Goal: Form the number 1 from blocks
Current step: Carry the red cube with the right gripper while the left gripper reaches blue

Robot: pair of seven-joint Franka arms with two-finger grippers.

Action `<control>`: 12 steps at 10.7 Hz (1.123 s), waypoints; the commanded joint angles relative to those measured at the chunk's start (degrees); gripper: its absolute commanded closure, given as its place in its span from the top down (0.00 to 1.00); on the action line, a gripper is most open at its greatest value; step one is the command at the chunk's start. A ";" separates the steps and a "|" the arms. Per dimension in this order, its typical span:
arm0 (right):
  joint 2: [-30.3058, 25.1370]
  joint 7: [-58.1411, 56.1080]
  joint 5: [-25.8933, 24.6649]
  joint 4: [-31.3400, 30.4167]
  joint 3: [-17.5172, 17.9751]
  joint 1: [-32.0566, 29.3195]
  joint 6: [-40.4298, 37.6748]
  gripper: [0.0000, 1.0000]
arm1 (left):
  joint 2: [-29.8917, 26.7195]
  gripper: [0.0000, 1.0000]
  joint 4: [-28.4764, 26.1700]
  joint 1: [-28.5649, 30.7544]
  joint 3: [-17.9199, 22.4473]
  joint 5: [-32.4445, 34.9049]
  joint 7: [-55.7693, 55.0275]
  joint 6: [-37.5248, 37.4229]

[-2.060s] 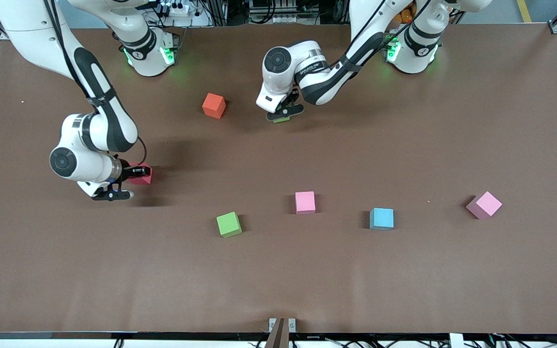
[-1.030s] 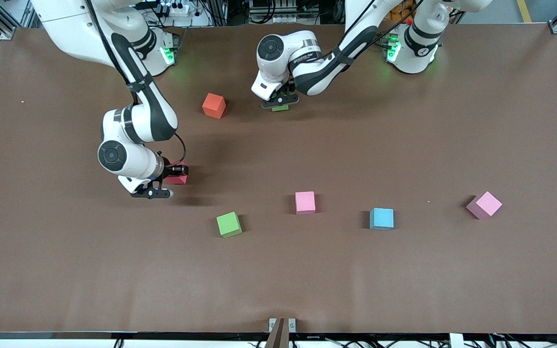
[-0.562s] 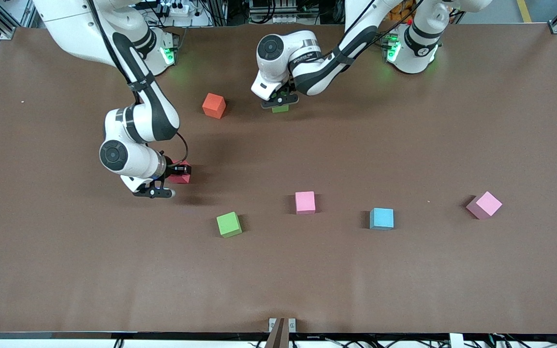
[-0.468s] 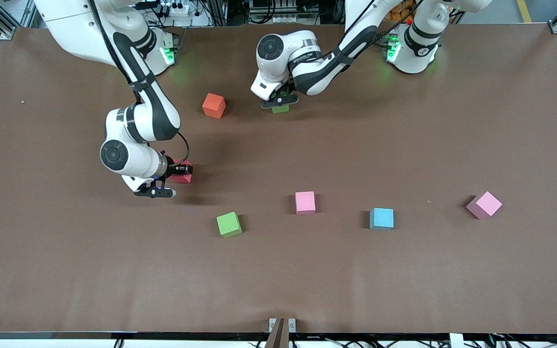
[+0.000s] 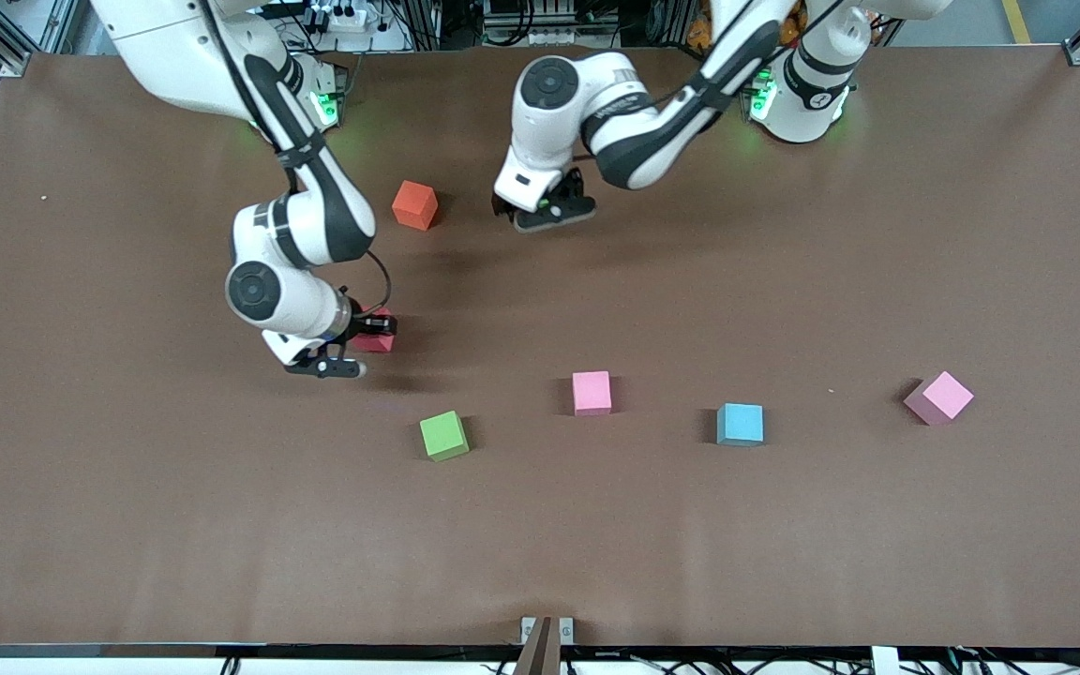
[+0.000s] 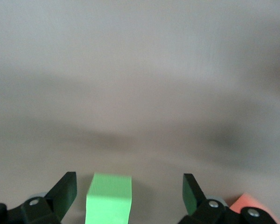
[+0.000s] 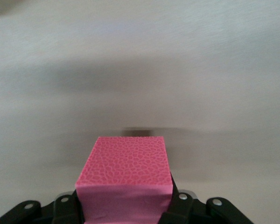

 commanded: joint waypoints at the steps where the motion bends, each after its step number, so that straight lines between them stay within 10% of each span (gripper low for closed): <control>1: 0.69 6.49 0.91 2.04 -0.32 7.26 1.11 0.15 | -1.11 1.00 1.44 6.11 3.05 1.33 7.86 -0.56; 12: 8.61 35.42 0.12 11.73 -0.41 31.36 0.06 0.19 | 6.26 1.00 14.55 22.92 16.41 1.33 57.29 -6.62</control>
